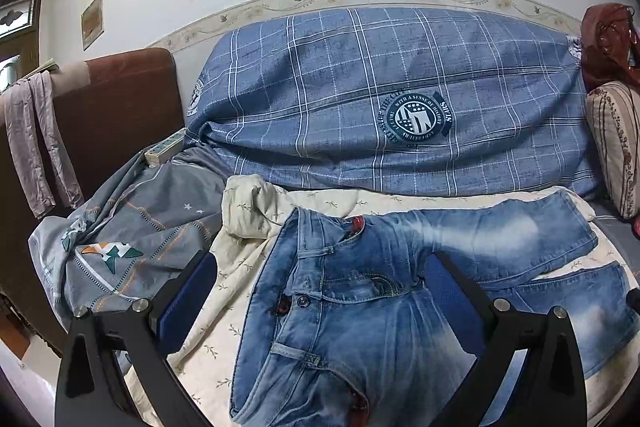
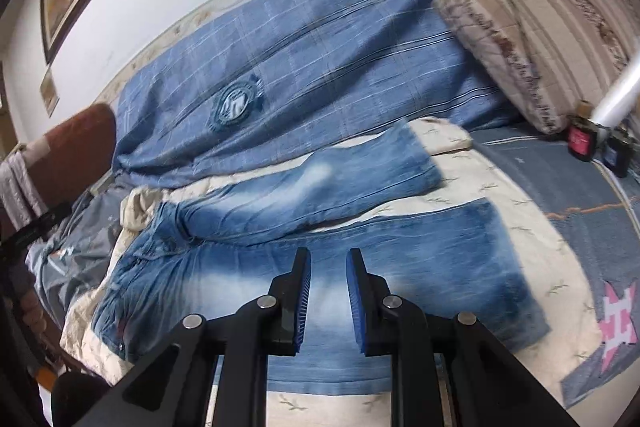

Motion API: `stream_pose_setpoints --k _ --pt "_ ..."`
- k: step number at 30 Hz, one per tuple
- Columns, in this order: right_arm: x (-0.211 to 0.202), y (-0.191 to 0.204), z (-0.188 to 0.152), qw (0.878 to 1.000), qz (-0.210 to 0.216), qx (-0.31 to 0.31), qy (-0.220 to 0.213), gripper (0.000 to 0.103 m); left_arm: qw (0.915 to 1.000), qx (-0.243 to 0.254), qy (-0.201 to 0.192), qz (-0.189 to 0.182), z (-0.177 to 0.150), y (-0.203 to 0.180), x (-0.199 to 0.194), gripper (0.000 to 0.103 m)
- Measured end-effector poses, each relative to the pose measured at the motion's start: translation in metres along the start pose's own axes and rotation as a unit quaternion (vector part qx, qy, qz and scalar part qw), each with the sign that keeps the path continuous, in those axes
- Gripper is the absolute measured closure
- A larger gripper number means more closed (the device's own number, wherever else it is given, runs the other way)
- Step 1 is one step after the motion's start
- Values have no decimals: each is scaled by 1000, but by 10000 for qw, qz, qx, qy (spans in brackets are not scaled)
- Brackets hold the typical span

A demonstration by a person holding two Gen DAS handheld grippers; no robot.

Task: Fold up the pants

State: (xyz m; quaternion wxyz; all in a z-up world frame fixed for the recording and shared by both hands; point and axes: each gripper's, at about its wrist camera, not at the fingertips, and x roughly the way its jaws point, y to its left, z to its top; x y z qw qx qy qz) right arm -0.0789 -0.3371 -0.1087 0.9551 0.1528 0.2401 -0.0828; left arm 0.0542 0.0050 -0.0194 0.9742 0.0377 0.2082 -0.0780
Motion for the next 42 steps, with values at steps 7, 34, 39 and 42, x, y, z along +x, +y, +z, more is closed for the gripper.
stream_pose_setpoints --k 7,34,39,42 --pt "27 11 -4 9991 9 53 428 82 10000 -43 40 5 -1 -1 9 0" --pt "35 -35 3 9956 -357 849 186 84 9936 124 1124 59 -70 -8 82 0" --pt "47 -16 8 9975 -66 651 265 84 9937 71 1090 268 -69 2 89 0" --pt "54 -12 24 9979 51 630 135 84 9931 -7 1139 280 -65 7 95 0"
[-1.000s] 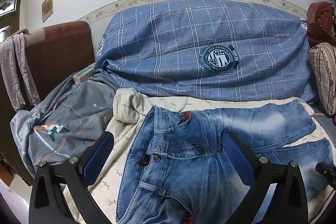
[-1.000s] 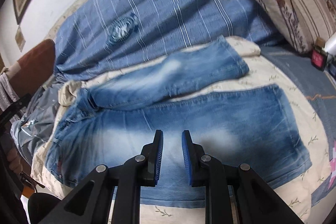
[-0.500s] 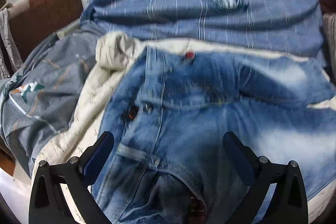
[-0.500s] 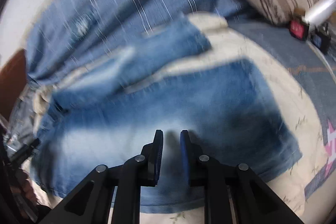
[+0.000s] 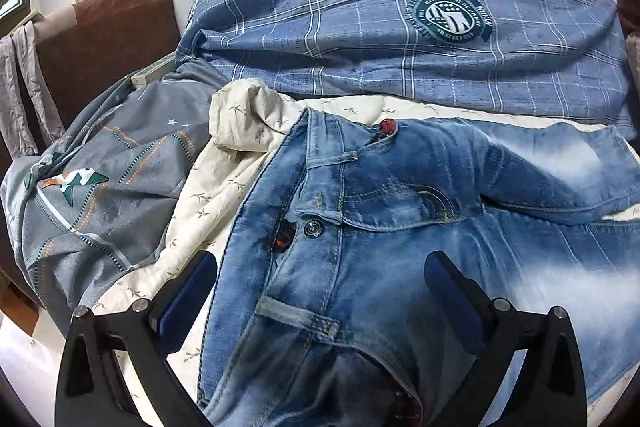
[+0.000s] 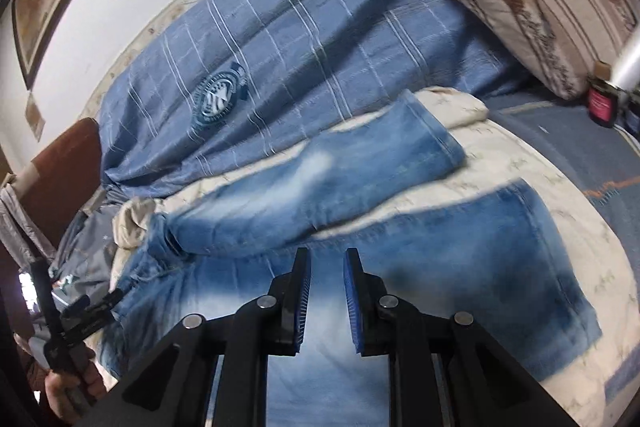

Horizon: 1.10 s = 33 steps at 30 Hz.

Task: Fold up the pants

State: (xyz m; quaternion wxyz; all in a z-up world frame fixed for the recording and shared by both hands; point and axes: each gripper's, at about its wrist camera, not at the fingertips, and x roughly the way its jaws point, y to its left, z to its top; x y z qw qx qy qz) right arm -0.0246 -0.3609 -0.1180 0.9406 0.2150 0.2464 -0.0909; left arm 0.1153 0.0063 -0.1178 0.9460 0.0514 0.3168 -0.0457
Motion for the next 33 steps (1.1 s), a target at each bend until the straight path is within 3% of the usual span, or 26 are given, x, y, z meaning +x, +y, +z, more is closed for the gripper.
stream_pose_setpoints --k 3,5,6,11,20,26,33 --pt "12 1 22 9998 -13 -8 -185 72 9999 -3 100 -3 9 4 6 0" --pt "20 -5 40 9993 34 173 -337 30 9999 -61 122 -56 20 10 10 0" --pt "23 -9 49 9985 -30 281 -465 28 9999 -83 111 -59 27 12 13 0" --pt "62 -42 100 9970 -680 310 -206 29 9994 -63 198 -275 78 29 45 0" --pt "142 -96 159 9951 -731 536 400 40 9968 146 592 -509 154 41 121 0" --pt "167 -98 173 9957 -624 462 506 40 9945 62 884 -563 174 48 153 0" --pt "176 -100 170 9943 -744 461 607 40 9892 151 1240 -763 171 37 174 0"
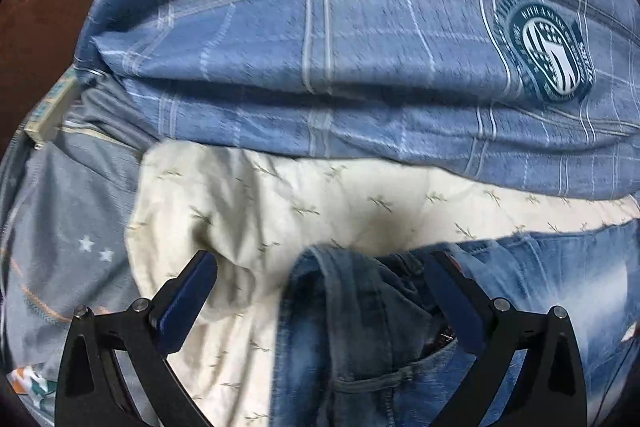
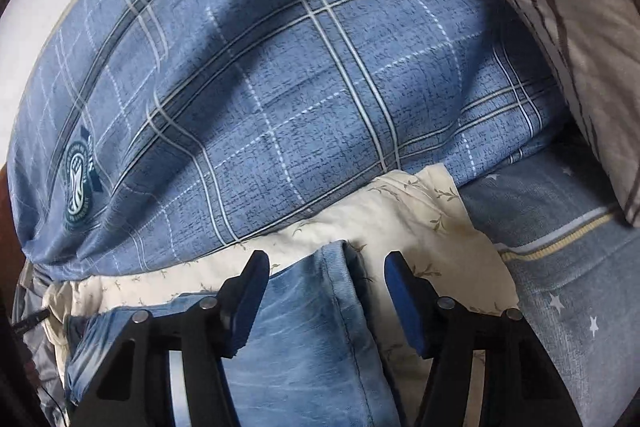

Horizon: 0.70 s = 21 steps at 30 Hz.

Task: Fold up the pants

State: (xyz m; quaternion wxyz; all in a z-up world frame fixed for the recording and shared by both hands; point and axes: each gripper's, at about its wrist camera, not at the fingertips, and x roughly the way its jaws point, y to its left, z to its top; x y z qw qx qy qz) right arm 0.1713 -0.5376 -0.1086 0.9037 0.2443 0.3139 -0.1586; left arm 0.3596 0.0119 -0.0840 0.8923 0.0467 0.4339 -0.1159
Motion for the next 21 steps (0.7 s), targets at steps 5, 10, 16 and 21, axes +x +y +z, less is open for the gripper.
stream_pose_setpoints --k 5,10,16,21 --pt "0 -1 -1 10000 19 17 12 40 9996 -68 244 -129 -4 -3 18 0" --pt "-1 7 0 9999 20 -112 0 40 9985 -231 342 -370 3 0 29 12" --pt "2 7 3 9998 -44 -185 80 40 9943 -367 605 -799 10 -5 45 30" --pt "-2 8 3 9994 -117 -318 66 40 9936 -432 710 -763 7 -5 56 30"
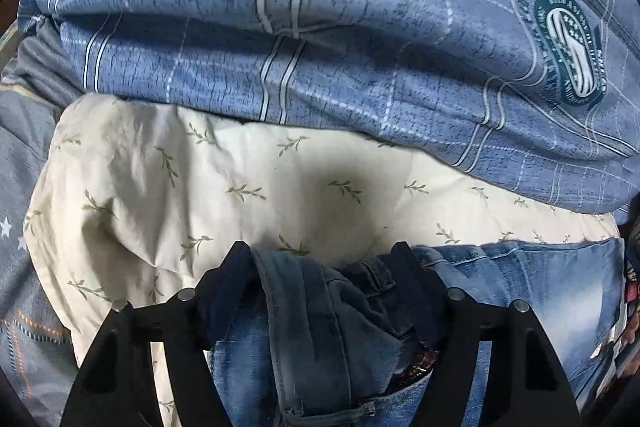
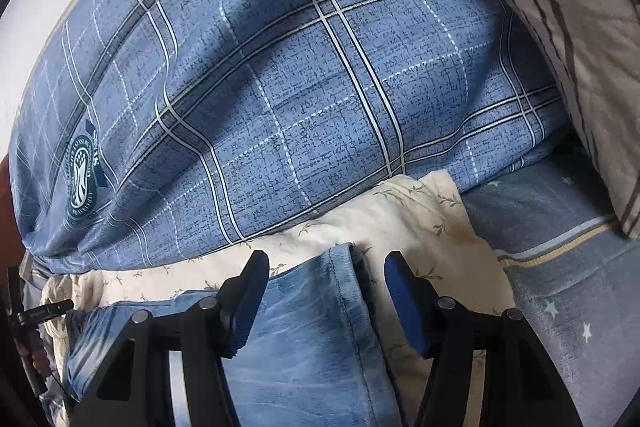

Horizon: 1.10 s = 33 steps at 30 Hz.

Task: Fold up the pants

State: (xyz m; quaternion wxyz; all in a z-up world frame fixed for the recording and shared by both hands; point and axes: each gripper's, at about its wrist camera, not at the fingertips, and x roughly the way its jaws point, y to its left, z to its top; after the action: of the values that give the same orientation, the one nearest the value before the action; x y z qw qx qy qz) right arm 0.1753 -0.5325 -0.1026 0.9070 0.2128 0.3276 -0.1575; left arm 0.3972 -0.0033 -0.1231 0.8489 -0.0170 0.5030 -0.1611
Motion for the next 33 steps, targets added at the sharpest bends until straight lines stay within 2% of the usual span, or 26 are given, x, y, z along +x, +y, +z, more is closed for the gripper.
stream_pose_setpoints --k 1,5,9,12,15,18,20,21,25,27,28,29,30,31,32,33 --pt "0 -1 0 10000 -9 -2 5 40 10000 -63 27 20 -2 3 -1 30" --pt "-3 -1 -4 10000 -2 -70 -16 40 9989 -279 38 -373 -13 13 -11 30" --pt "-2 0 -5 10000 2 -3 6 40 9992 -191 85 -348 -9 6 -5 30" --pt "-3 3 -4 10000 27 -28 -8 40 9992 -245 283 -174 -4 3 8 30" --pt "-3 4 1 10000 42 -41 -9 40 9979 -363 501 -193 -6 4 23 46" --pt "-1 2 7 10000 88 8 13 40 9978 -423 473 -167 -7 9 25 59" --pt "3 3 10 9999 130 45 42 40 9971 -530 447 -298 -7 11 26 72" --pt "5 3 11 9999 125 43 73 40 9970 -542 444 -339 -6 12 25 75" --pt "30 7 10 9992 -135 -38 379 40 9971 -537 437 -312 -2 8 28 77" --pt "43 11 7 9978 -367 -153 538 40 9963 -634 468 -352 -1 7 31 71" --pt "47 15 5 9968 -493 -301 556 48 9957 -675 492 -413 1 2 37 65" --pt "49 19 2 9954 -607 -469 567 66 9957 -685 480 -398 2 -4 43 65" --pt "47 24 0 9940 -728 -619 524 69 9962 -680 429 -321 1 -6 44 65" --pt "42 29 -2 9935 -761 -730 427 74 9967 -689 345 -248 1 -7 42 76" --pt "37 32 -3 9934 -748 -793 350 79 9972 -678 254 -171 1 -8 38 81" --pt "29 35 -3 9933 -727 -853 276 80 9975 -656 185 -169 1 -9 36 83"
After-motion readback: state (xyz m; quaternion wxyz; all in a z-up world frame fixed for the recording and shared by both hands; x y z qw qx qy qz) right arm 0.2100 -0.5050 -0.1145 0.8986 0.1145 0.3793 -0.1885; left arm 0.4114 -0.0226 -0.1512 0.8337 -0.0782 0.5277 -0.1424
